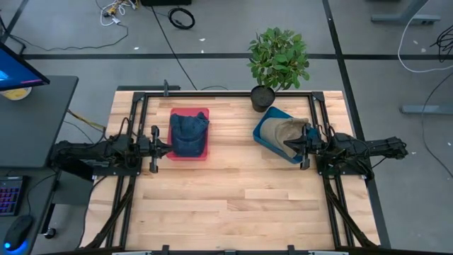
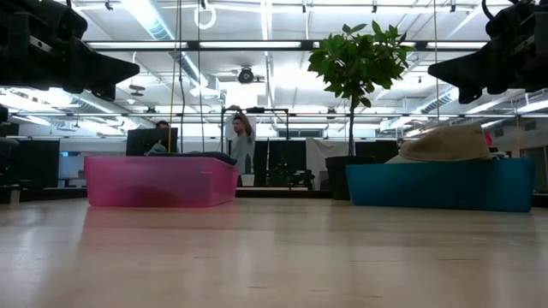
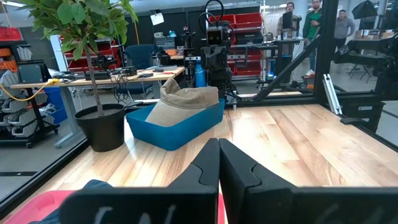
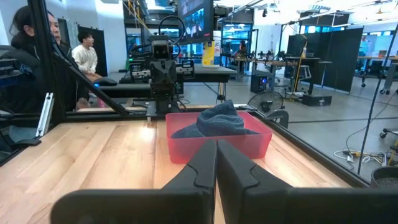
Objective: Pick & Place hat
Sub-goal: Return to Home Position
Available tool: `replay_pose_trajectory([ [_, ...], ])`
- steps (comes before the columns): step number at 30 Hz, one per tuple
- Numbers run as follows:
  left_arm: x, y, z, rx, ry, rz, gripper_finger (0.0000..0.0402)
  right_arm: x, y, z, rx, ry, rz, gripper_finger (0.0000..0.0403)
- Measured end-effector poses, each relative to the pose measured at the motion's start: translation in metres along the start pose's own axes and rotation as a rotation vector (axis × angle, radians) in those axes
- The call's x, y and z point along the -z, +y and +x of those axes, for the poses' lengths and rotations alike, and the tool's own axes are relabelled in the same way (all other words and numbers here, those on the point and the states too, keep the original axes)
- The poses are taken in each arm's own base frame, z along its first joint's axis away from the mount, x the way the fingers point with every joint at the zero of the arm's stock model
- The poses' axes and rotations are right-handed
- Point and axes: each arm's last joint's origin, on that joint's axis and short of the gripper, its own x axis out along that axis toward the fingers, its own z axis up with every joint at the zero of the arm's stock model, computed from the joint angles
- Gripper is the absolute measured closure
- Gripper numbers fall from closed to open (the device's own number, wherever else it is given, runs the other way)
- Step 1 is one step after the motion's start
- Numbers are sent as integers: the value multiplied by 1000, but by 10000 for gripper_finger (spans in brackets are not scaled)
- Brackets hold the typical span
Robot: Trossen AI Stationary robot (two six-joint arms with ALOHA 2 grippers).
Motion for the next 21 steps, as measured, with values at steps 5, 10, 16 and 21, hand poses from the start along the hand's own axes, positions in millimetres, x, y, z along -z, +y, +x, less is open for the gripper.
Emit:
replay_pose_trajectory([
  [5, 0, 0, 0, 0, 0, 0, 399, 0, 0, 0, 0, 0, 8, 389],
  [10, 0, 0, 0, 0, 0, 0, 399, 0, 0, 0, 0, 0, 8, 389],
  [16, 0, 0, 0, 0, 0, 0, 399, 0, 0, 0, 0, 0, 8, 389],
  [21, 0, 0, 0, 0, 0, 0, 399, 0, 0, 0, 0, 0, 8, 389],
])
